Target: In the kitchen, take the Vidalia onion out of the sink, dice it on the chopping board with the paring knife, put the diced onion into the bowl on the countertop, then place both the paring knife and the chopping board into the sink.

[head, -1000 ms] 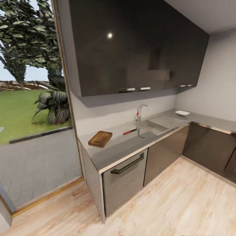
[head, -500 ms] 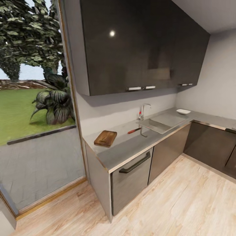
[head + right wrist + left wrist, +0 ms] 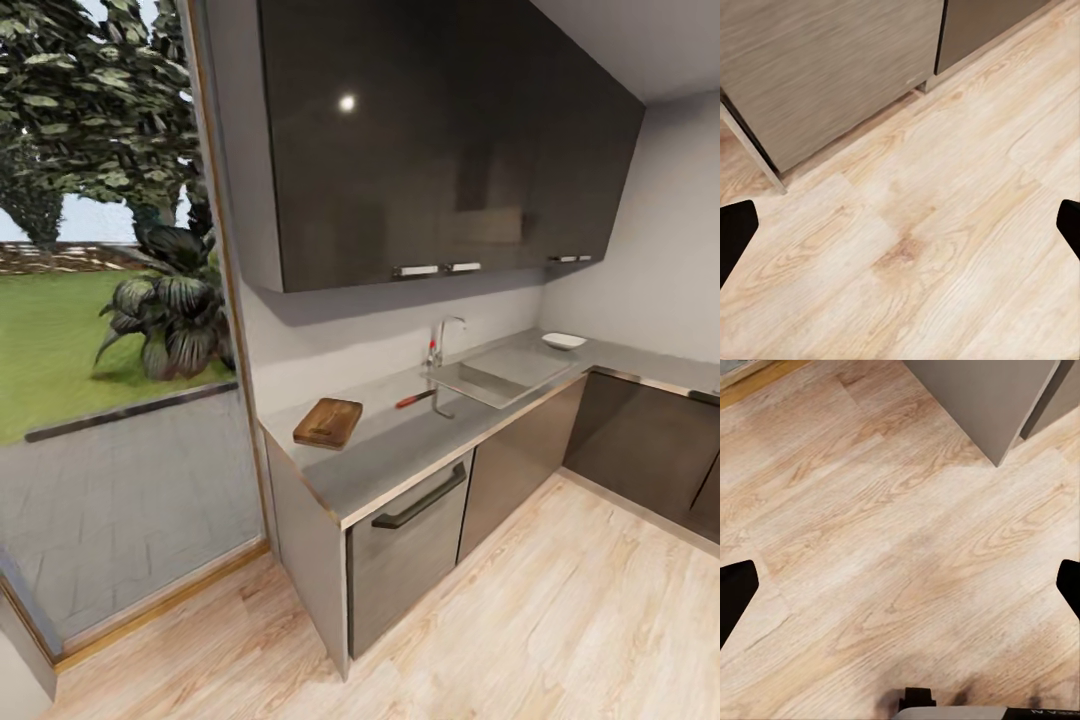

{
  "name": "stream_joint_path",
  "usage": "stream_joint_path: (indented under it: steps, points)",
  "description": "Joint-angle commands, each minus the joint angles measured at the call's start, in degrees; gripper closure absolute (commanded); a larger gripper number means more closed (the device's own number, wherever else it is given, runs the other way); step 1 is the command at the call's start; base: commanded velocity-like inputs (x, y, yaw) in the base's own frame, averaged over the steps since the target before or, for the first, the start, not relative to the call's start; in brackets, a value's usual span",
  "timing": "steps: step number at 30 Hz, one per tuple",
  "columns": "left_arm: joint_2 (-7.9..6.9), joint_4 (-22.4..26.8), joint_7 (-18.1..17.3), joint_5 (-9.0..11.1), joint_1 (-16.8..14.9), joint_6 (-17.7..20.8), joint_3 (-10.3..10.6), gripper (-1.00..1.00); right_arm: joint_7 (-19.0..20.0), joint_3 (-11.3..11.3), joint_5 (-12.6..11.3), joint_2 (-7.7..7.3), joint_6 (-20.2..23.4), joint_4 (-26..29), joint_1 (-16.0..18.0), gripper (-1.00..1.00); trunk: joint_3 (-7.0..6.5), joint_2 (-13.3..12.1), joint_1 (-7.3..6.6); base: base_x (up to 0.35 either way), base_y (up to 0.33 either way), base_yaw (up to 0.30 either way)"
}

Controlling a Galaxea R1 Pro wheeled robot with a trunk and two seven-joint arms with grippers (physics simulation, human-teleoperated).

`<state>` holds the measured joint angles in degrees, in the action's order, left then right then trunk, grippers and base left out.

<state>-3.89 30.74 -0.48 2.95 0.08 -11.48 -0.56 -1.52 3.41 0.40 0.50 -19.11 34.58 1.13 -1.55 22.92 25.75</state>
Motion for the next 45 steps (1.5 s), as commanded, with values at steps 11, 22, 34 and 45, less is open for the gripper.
stream_joint_path:
  steps: [11, 22, 34, 45]
  points:
    - [0.02, -0.1, -0.1, 0.2, 0.0, -0.1, 0.0, -1.0, 0.1, 0.2, 0.1, 0.11, -0.5, 0.0, 0.0, -1.0, 0.01, 0.0, 0.03, 0.0, 0.023, 0.0]
    - [-0.06, -0.2, -0.1, 0.1, 0.0, -0.1, 0.1, -1.0, -7.4, 0.2, 0.2, 0.17, 4.8, 14.6, 0.1, -1.0, 0.01, 0.0, 0.03, 0.0, 0.0, 0.0]
    - [-0.07, -0.2, -0.1, 0.2, 0.0, -0.1, 0.0, -1.0, -10.6, -0.1, 0.0, 0.48, 23.7, 30.6, 5.5, -1.0, 0.01, 0.0, 0.03, 0.0, 0.0, 0.0]
    - [-0.07, -0.1, -0.1, 0.2, 0.0, -0.1, 0.0, -1.0, -13.7, -0.2, -0.1, 3.87, 39.3, 31.7, 23.0, -1.0, 0.01, 0.0, 0.03, 0.0, 0.0, 0.0]
